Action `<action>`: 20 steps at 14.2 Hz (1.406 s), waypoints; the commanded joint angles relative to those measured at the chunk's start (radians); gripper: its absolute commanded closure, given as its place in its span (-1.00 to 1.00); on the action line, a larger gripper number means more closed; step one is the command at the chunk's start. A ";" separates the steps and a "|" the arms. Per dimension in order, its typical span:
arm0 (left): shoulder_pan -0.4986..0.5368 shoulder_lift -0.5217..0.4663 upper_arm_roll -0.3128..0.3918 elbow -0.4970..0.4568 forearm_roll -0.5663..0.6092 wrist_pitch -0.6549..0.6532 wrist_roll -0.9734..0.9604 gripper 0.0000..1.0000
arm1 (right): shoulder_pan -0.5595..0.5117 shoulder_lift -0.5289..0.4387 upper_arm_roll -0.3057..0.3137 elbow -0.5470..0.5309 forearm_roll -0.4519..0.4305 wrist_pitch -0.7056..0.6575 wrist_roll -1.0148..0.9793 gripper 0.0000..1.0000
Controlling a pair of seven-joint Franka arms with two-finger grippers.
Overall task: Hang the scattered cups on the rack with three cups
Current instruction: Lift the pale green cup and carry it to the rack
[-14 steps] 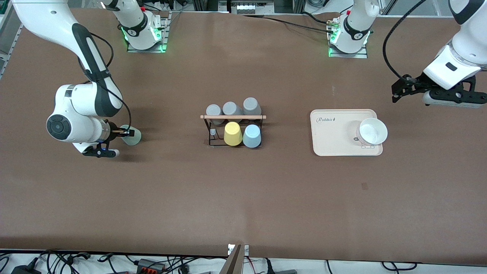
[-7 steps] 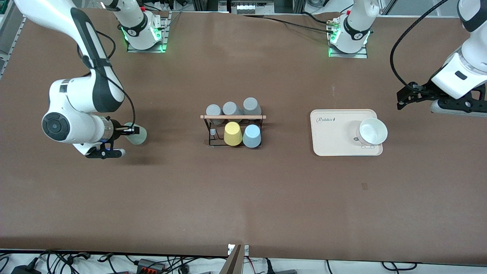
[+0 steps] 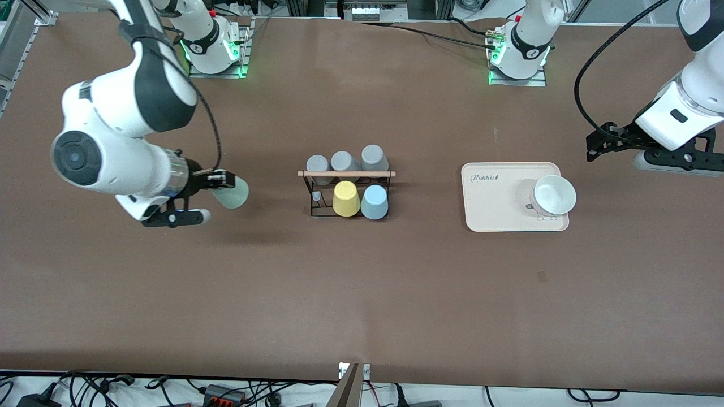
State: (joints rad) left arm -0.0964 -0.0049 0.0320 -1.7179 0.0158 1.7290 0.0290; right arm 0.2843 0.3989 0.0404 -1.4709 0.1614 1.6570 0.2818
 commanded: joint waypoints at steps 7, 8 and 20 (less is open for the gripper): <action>-0.005 0.009 0.003 0.029 -0.014 -0.026 0.023 -1.00 | 0.110 0.136 -0.002 0.207 0.013 0.015 0.208 1.00; -0.003 0.009 0.003 0.029 -0.016 -0.026 0.025 -1.00 | 0.110 0.138 -0.002 0.213 0.013 0.023 0.208 1.00; -0.002 0.009 0.003 0.029 -0.016 -0.026 0.025 -1.00 | 0.225 0.205 -0.002 0.231 0.010 0.063 0.356 1.00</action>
State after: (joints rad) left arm -0.0972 -0.0048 0.0319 -1.7167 0.0158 1.7253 0.0290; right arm 0.4981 0.5794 0.0421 -1.2731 0.1629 1.7293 0.6198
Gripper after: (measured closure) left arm 0.000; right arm 0.370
